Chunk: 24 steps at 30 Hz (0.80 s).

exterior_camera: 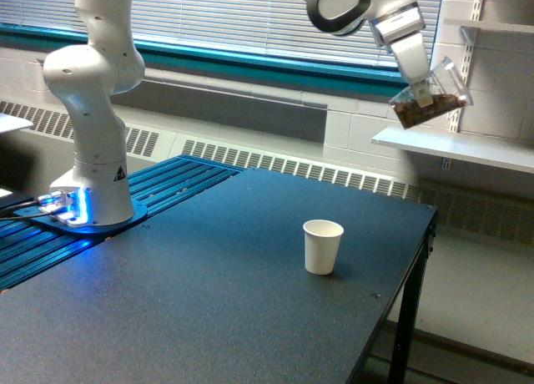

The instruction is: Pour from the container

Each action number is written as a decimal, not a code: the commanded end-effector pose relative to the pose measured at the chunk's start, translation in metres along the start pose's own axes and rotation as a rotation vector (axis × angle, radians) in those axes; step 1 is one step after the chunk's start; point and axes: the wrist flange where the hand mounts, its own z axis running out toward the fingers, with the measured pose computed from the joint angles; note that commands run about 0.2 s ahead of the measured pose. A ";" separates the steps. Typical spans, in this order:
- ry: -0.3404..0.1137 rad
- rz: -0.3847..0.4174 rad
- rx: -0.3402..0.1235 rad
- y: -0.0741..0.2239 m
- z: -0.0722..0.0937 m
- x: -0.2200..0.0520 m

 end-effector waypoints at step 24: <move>0.016 -0.094 -0.094 0.113 -0.003 -0.036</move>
